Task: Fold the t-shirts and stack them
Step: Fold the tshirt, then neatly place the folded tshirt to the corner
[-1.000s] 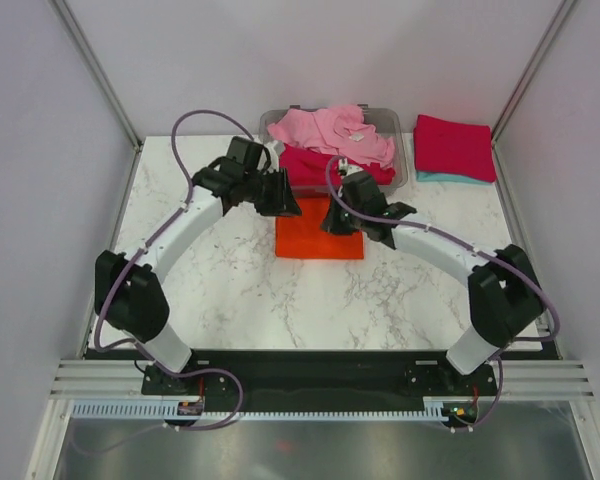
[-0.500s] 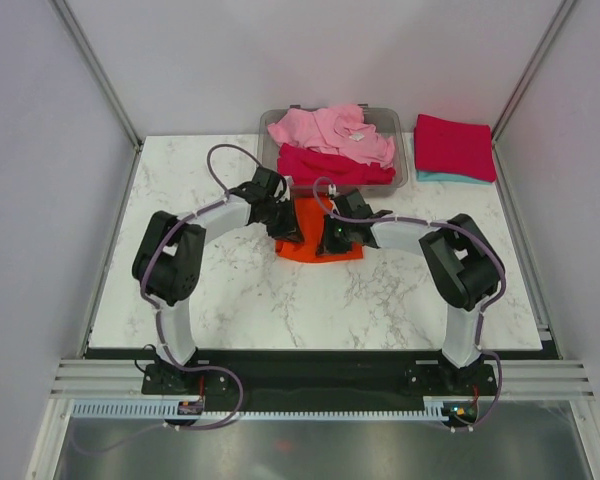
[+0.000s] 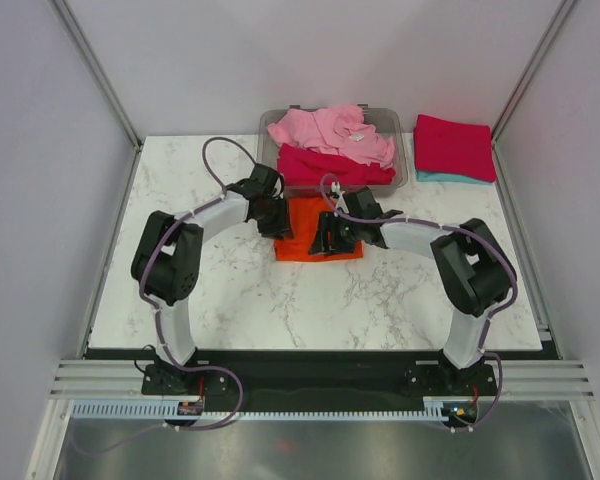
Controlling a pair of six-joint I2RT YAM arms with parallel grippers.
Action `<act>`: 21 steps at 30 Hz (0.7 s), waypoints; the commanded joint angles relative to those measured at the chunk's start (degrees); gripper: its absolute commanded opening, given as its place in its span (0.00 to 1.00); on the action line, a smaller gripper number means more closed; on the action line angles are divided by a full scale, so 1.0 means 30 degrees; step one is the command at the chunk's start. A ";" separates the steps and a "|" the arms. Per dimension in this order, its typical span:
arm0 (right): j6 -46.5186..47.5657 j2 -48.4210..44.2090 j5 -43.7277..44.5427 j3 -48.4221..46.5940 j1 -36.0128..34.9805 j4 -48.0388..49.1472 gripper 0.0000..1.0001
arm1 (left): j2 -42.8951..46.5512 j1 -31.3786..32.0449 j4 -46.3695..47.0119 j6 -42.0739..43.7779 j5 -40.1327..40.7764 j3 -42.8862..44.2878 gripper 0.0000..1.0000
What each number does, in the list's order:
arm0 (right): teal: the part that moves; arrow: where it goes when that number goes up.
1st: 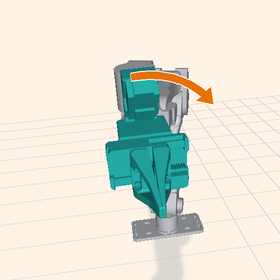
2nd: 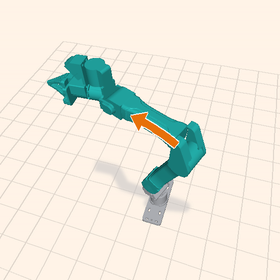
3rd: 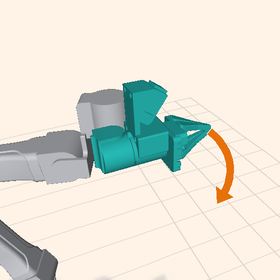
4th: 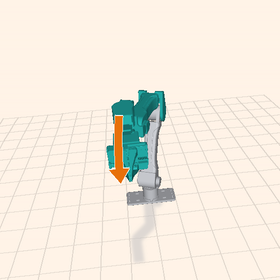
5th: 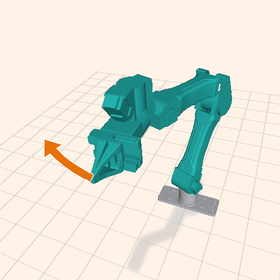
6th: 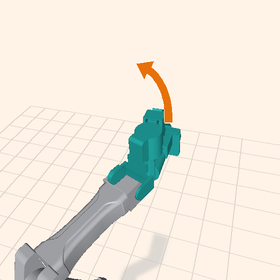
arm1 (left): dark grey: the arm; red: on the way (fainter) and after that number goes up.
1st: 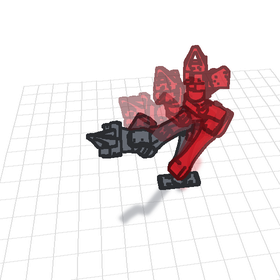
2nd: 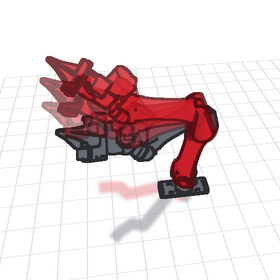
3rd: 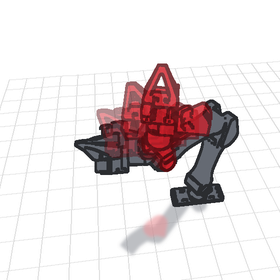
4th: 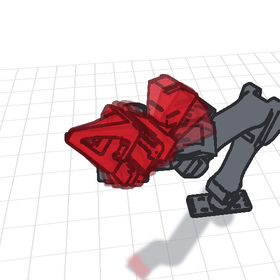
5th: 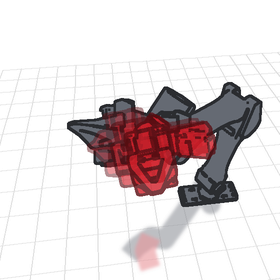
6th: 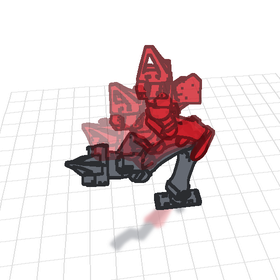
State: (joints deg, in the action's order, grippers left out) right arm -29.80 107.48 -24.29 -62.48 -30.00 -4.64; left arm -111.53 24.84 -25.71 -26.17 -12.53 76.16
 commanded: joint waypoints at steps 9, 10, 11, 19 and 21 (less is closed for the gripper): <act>0.1145 -0.5094 0.0130 0.0463 0.1443 -0.2231 0.73 | 0.6527 -0.0078 -0.4027 0.2192 0.2803 0.1394 0.50; 0.1319 -0.5124 0.0216 0.0610 0.1648 -0.2347 0.73 | 0.6588 0.0010 -0.3968 0.2017 0.2656 0.1130 0.50; 0.1379 -0.5298 0.0449 0.0959 0.1853 -0.2435 0.73 | 0.6647 0.0214 -0.3968 0.2016 0.2133 0.0692 0.50; 0.2579 -0.4747 0.0365 0.0936 0.5486 -0.2173 0.98 | 1.2026 0.0773 -0.4142 0.1723 0.1629 -0.3293 0.49; 0.2640 -0.3459 0.0247 0.0145 0.6099 -0.1882 0.98 | 1.3263 0.0773 -0.4405 0.1606 0.1454 -0.4202 0.50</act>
State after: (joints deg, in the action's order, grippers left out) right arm -24.12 93.65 -22.46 -58.74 -13.28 -12.75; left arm -80.03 27.35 -38.50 -22.20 -6.83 64.84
